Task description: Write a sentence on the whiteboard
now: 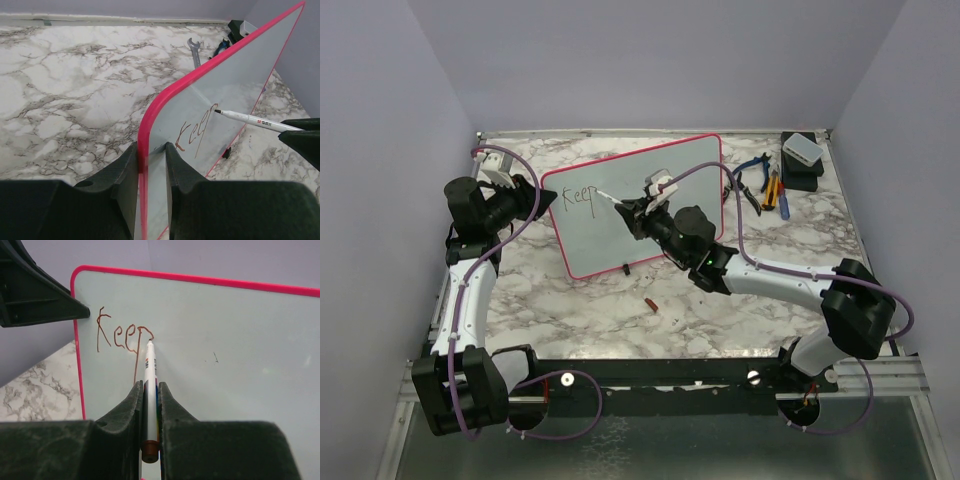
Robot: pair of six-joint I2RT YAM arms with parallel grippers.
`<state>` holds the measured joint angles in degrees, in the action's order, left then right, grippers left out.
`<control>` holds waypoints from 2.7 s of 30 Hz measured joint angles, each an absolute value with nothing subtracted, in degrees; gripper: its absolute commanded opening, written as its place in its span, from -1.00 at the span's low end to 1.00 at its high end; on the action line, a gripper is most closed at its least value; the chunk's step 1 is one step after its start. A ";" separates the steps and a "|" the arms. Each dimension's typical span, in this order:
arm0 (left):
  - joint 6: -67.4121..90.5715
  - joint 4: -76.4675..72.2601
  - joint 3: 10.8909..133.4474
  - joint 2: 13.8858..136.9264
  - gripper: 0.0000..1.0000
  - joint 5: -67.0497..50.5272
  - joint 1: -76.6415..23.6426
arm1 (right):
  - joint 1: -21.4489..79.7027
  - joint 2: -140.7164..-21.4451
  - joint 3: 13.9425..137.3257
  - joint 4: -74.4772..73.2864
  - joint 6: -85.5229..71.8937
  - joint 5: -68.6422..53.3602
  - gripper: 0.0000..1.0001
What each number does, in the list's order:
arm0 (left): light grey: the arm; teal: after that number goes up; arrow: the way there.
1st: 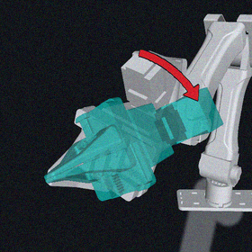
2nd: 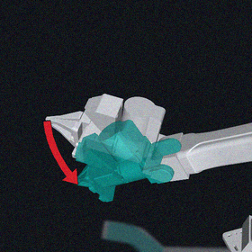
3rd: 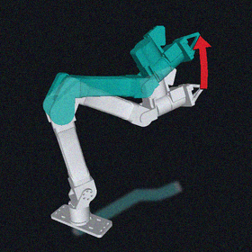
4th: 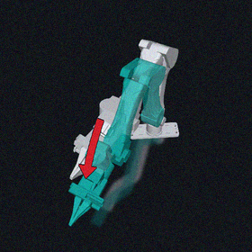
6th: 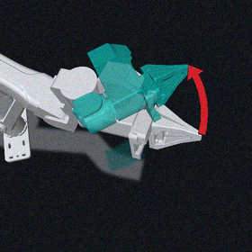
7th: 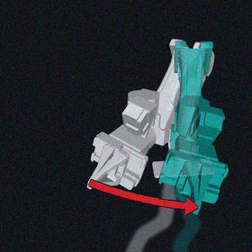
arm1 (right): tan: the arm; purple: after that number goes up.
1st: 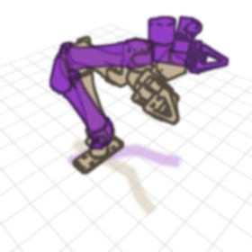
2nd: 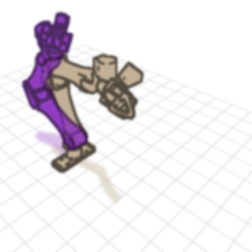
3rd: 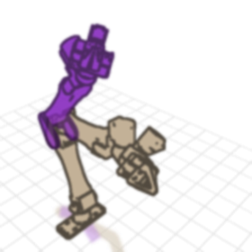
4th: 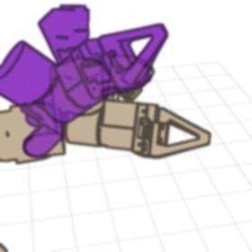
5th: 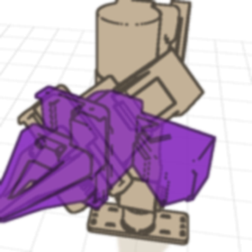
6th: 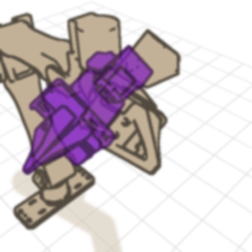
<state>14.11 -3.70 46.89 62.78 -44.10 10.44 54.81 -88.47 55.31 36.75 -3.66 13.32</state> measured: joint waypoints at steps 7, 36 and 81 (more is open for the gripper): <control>14.11 -3.73 46.89 62.78 -0.71 -44.10 10.46 | 54.89 -89.27 55.31 36.77 -4.27 11.57 -0.99; 14.11 -3.75 46.87 62.67 -0.71 -44.12 10.44 | 55.31 -81.62 50.65 36.07 -2.94 14.66 -0.99; 14.09 -3.62 46.78 62.67 -0.72 -43.90 10.55 | 52.86 -85.45 49.78 36.18 -3.92 11.86 -0.99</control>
